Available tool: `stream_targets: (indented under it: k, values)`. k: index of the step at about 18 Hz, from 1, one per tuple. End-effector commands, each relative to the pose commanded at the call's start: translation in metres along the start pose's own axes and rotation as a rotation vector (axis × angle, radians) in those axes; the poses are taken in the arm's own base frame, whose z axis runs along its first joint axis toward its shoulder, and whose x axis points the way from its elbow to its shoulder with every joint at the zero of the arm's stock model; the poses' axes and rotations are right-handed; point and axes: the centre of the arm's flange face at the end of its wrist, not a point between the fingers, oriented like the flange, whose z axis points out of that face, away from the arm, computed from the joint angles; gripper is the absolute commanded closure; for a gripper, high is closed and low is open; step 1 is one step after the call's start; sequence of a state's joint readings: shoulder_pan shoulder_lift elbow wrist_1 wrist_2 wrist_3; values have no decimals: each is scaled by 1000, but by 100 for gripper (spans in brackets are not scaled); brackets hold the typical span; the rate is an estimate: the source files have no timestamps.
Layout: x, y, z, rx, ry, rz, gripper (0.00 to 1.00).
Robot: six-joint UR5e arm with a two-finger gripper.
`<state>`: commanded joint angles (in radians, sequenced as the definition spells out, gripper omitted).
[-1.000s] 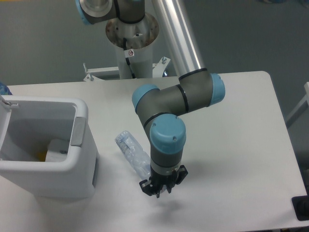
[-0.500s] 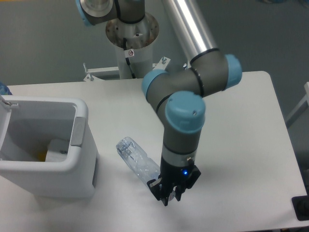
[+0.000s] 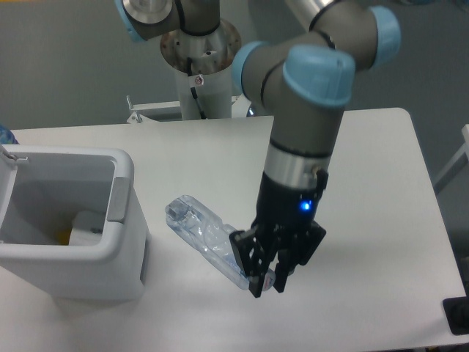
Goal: Place the trash in the trash can
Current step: 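Lift the bottle, carry it into the bin and release it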
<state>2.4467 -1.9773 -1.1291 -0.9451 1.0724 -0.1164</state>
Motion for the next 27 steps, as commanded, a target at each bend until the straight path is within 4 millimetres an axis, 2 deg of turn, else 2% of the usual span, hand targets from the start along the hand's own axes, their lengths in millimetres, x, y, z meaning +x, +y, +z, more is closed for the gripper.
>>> stream_targets:
  k: [4,8,14,18,22,25,26,27]
  values:
    - [18,-11,-22,79,41,-5,78]
    - [35,-9,-36,97,76,-4,78]
    - [88,14,-24,57,129,23,76]
    - [125,33,-11,21,164,61,71]
    - [142,59,12,-34,175,85,63]
    - [158,76,21,-58,189,122,61]
    - [160,80,22,-61,190,139,53]
    - [162,84,24,-64,194,185,33]
